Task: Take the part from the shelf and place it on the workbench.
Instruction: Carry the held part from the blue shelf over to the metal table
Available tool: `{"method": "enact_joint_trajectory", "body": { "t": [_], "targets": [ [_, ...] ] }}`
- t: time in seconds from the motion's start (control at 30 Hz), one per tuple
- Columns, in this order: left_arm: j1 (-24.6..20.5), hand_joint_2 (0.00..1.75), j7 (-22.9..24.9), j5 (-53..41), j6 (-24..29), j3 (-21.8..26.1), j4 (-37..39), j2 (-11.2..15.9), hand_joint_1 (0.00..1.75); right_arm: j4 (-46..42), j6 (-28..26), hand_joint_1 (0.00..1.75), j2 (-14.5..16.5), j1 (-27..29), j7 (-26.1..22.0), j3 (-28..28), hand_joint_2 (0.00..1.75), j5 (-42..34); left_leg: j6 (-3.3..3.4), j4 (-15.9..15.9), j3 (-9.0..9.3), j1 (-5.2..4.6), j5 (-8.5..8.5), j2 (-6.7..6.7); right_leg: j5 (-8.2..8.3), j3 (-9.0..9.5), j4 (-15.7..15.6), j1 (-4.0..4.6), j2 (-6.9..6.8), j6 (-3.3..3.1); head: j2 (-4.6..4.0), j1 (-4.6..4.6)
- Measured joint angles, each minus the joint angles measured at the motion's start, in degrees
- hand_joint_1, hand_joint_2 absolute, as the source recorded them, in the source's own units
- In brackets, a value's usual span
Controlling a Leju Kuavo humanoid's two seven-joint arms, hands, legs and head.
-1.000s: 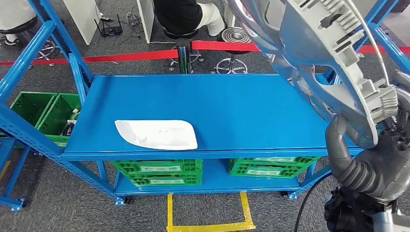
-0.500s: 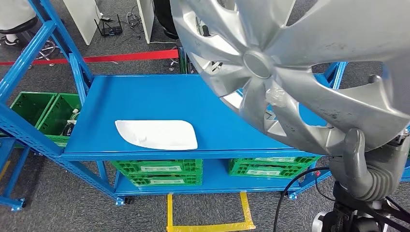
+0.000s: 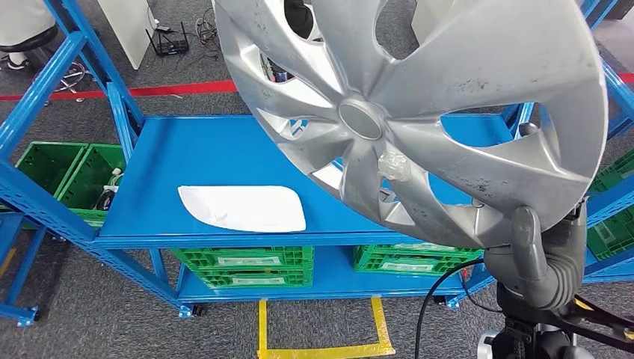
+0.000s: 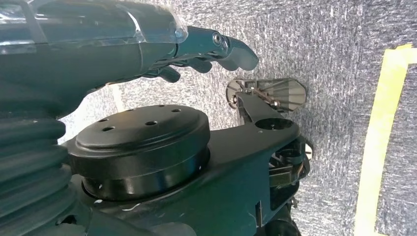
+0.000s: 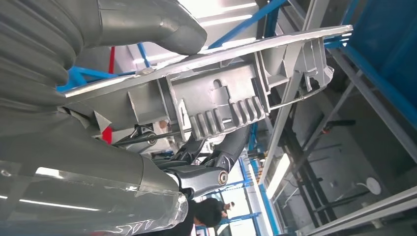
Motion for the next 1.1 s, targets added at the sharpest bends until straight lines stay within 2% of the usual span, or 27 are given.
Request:
{"method": "enact_joint_trajectory", "body": {
  "t": [0.8,1.1],
  "targets": [
    [0.00,1.75,-1.12,0.48,-0.01,-0.46,0.00,0.30,0.00,1.02,-0.46,1.75,0.00,-0.12,1.43,0.91,1.75,0.32,0.04,0.00,0.02,0.00,-0.03,0.13,-0.02,0.00,0.00,0.00,0.01,-0.03,0.00,0.00],
    [0.00,1.75,-1.12,0.69,-0.01,-0.71,0.00,0.49,0.00,1.18,-0.48,1.75,0.00,-0.20,1.61,1.27,1.75,0.33,0.30,0.09,0.03,-0.46,-0.15,0.13,0.07,-0.01,-0.06,-0.44,0.01,0.33,0.00,-0.14]
  ]
}}
